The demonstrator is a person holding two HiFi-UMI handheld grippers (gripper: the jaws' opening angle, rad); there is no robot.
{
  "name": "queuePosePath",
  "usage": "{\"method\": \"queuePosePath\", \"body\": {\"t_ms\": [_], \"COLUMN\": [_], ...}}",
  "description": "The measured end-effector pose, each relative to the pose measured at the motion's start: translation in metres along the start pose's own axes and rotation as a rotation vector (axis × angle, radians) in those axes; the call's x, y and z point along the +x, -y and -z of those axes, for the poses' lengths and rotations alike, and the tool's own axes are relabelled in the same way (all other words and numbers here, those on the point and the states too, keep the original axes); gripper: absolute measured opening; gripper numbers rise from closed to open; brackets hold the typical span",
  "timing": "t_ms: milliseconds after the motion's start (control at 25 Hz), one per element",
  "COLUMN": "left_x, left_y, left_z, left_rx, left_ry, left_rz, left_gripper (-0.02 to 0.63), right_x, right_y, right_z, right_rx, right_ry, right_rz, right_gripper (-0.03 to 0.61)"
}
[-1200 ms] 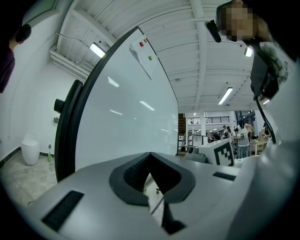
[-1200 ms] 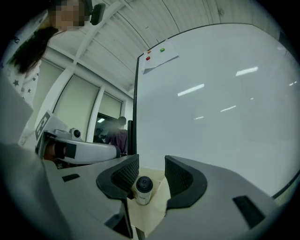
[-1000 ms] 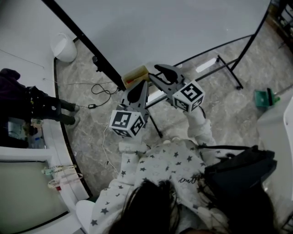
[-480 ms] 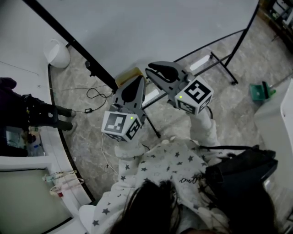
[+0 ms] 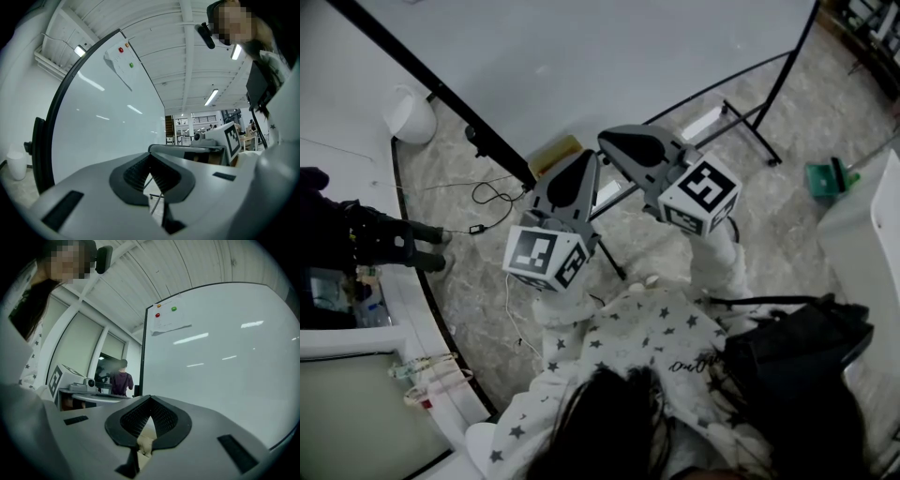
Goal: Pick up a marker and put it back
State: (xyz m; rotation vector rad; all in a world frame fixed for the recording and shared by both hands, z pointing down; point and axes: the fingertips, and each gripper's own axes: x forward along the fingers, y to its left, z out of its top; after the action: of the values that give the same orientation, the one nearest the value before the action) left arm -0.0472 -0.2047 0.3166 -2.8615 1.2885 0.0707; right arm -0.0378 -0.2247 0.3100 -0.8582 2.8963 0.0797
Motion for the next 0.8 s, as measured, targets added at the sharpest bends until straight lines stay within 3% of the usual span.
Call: {"method": "queuePosePath", "body": {"t_ms": [240,800], "left_x": [-0.002,-0.004], "left_y": [-0.004,-0.008], "left_z": [0.008,0.003], "left_rx": [-0.031,0.013], "left_ry": [-0.002,-0.007], "left_rz": [-0.010,-0.037], "left_gripper": [0.000,0.000], "right_x": [0.002,0.006], "right_y": [0.001,0.006], "right_z": [0.008,0.016], "right_rx": [-0.001,0.032], "right_ry": [-0.031,-0.033], "right_rz": [0.004,0.000], "right_gripper": [0.008,0.008]}}
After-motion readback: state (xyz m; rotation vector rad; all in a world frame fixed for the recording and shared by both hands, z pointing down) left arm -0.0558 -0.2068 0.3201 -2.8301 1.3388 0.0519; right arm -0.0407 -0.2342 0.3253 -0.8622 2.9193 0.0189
